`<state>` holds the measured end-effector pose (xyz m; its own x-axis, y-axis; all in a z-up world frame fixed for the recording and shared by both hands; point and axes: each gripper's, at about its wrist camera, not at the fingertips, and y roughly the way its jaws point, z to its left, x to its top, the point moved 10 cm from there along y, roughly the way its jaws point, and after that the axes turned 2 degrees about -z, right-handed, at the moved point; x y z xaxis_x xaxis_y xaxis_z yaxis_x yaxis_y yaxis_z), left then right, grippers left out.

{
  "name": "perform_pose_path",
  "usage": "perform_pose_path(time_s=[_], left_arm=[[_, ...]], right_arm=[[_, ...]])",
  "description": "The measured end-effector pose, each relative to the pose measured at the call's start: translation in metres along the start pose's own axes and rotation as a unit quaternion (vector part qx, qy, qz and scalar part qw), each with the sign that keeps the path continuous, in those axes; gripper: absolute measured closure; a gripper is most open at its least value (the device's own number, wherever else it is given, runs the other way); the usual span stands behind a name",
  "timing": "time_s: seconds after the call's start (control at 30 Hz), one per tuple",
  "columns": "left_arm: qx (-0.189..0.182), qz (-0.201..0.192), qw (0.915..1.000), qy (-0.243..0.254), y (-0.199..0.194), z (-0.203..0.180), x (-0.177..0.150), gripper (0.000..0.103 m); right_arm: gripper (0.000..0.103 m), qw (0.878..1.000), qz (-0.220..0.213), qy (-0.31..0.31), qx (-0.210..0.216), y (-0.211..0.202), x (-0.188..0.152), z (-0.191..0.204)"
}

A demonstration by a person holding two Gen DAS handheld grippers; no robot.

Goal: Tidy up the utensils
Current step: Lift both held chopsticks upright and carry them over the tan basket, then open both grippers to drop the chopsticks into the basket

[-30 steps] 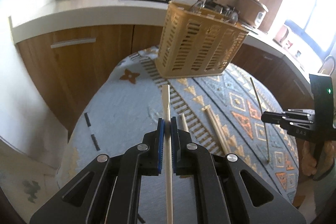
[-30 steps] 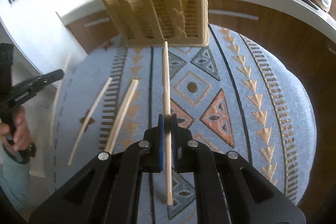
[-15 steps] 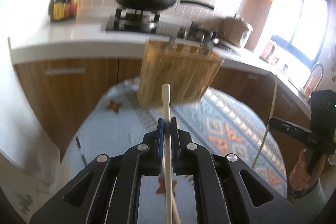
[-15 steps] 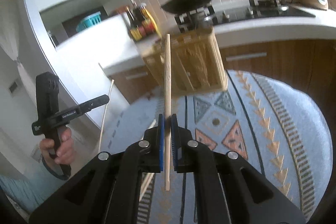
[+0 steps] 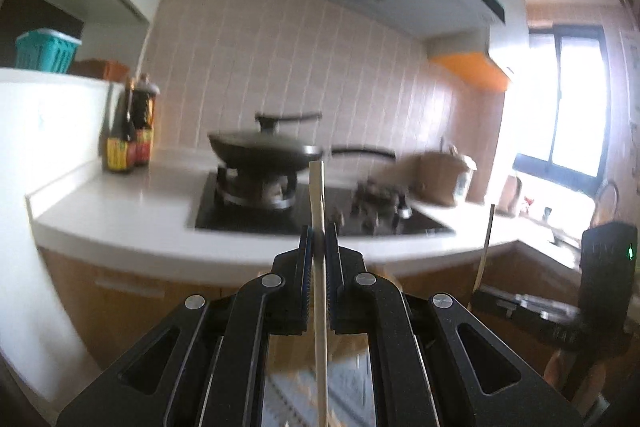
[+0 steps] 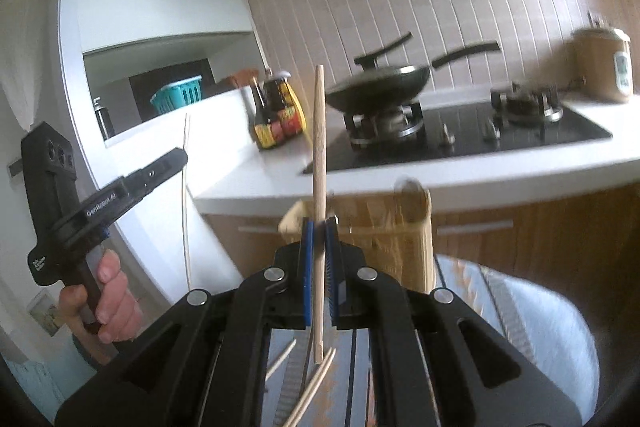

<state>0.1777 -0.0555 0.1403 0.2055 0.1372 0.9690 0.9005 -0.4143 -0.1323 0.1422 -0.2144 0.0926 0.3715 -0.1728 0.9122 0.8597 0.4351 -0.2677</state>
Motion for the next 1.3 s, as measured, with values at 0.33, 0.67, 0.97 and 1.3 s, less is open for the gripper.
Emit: perform_pose_path(time_s=[0.33,0.67,0.97,1.3], left_arm=[[0.04,-0.06,0.996,-0.053,0.059,0.016,0.039,0.099],[0.078,-0.098,0.9883,-0.087,0.094,0.05,0.043,0.099],[0.098,-0.086,0.987,-0.094,0.123,0.072,0.017,0.099],[0.104,-0.075,0.9892,-0.071,0.125,0.068,-0.009,0.099]], right_arm=[[0.098,0.997,-0.066,-0.005,-0.031,0.026,0.057,-0.013],[0.098,0.988,-0.111,-0.024,-0.106,0.061,0.08,-0.056],[0.098,0.987,-0.086,-0.033,-0.131,0.099,0.057,-0.078],[0.098,0.989,-0.064,-0.033,-0.133,0.111,0.039,-0.083]])
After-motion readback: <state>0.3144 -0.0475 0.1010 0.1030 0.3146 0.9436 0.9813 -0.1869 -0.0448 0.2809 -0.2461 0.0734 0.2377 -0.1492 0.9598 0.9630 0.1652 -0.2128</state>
